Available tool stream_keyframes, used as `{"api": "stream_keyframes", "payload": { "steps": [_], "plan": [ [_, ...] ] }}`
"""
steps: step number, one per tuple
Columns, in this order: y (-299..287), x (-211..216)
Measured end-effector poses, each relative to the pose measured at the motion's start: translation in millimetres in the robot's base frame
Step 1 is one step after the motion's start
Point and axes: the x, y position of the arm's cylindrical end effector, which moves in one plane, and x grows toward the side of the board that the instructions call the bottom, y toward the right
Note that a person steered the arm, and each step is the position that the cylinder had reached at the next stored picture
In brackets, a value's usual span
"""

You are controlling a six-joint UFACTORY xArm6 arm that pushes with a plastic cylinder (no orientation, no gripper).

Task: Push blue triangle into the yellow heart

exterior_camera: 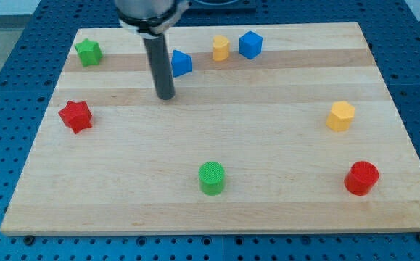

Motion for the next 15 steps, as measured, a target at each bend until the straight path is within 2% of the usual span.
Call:
{"api": "stream_keyframes", "payload": {
  "steps": [1, 2, 3, 6, 8, 9, 11, 12, 15],
  "plan": [
    [6, -44],
    [10, -50],
    [10, -84],
    [10, -87],
    [-30, -53],
    [-61, -98],
    [-61, -108],
    [-23, -110],
    [25, -110]
  ]
}}
